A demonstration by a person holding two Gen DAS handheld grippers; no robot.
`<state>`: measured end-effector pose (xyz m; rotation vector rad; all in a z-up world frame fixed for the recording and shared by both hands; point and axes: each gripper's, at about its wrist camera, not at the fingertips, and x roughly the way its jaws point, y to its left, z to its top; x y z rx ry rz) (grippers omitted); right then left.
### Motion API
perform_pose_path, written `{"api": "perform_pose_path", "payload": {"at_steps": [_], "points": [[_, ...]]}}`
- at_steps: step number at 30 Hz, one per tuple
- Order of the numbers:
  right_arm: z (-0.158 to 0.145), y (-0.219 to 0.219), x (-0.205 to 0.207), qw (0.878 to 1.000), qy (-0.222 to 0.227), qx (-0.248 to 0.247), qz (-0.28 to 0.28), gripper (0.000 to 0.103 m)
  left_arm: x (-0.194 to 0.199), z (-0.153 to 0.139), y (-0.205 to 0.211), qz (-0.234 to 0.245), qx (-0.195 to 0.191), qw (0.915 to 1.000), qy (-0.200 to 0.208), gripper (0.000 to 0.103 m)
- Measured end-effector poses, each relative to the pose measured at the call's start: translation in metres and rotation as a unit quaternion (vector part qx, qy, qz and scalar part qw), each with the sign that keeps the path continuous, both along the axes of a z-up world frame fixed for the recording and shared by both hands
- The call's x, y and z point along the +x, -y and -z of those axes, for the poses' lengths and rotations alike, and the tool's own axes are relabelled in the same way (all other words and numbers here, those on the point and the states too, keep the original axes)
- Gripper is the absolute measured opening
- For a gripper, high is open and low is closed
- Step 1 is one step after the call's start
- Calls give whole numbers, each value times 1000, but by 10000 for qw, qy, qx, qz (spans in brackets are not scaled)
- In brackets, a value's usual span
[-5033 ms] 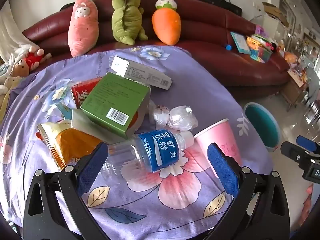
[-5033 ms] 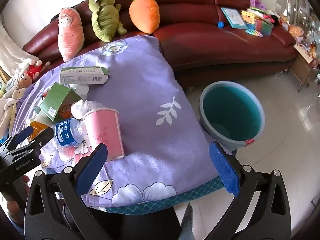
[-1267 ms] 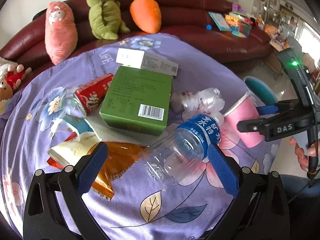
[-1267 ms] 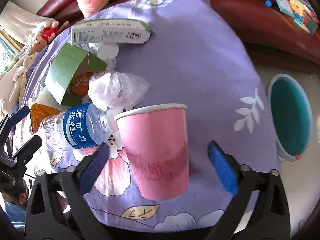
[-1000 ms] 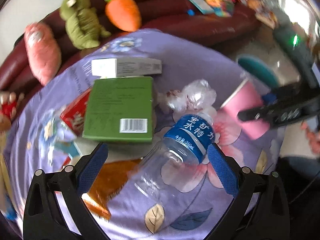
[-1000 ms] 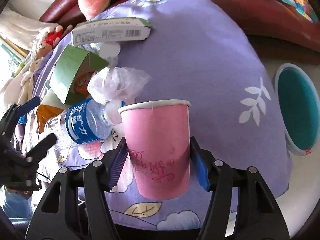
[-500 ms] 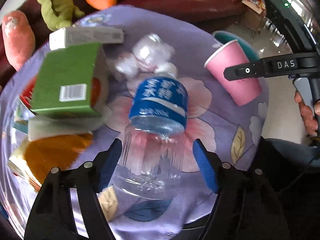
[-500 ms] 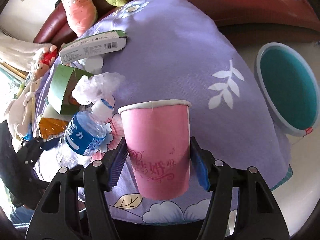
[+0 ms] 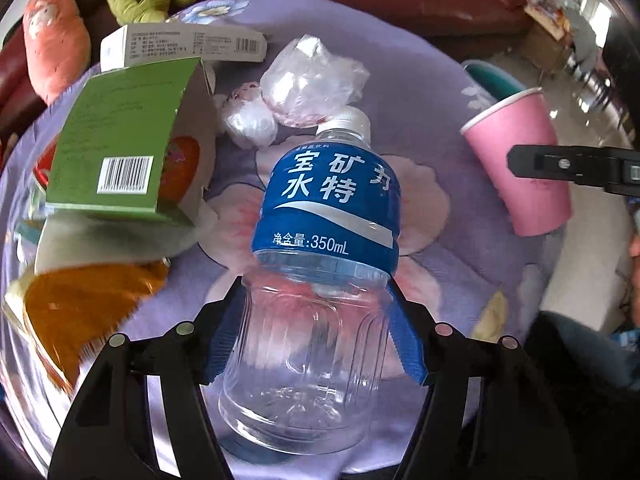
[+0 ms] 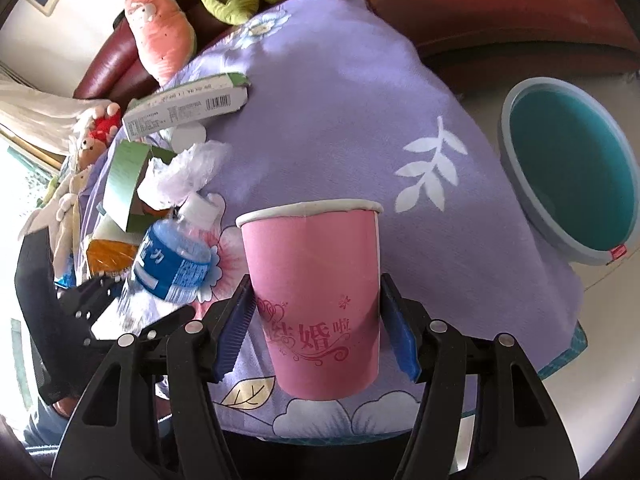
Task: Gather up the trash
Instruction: 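Carry bottle and cup over the teal bucket and open both tools to drop them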
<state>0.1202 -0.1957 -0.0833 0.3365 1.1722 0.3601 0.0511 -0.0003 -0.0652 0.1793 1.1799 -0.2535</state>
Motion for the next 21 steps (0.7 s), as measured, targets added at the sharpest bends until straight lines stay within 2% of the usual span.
{"api": "perform_pose_path", "payload": {"at_steps": [6, 11, 16, 21], "points": [[-4, 25, 0, 9990, 111, 316, 301, 59, -12, -30, 5, -2, -289, 9995, 125, 67], [-13, 56, -2, 9958, 323, 558, 645, 59, -1, -60, 28, 161, -575, 9977, 325, 68], [-25, 119, -4, 9862, 604, 652, 1396, 59, 31, -71, 81, 475, -671, 9957, 426, 68], [-30, 194, -5, 9688, 747, 566, 2295, 59, 66, -61, 150, 755, -870, 9930, 249, 68]]}}
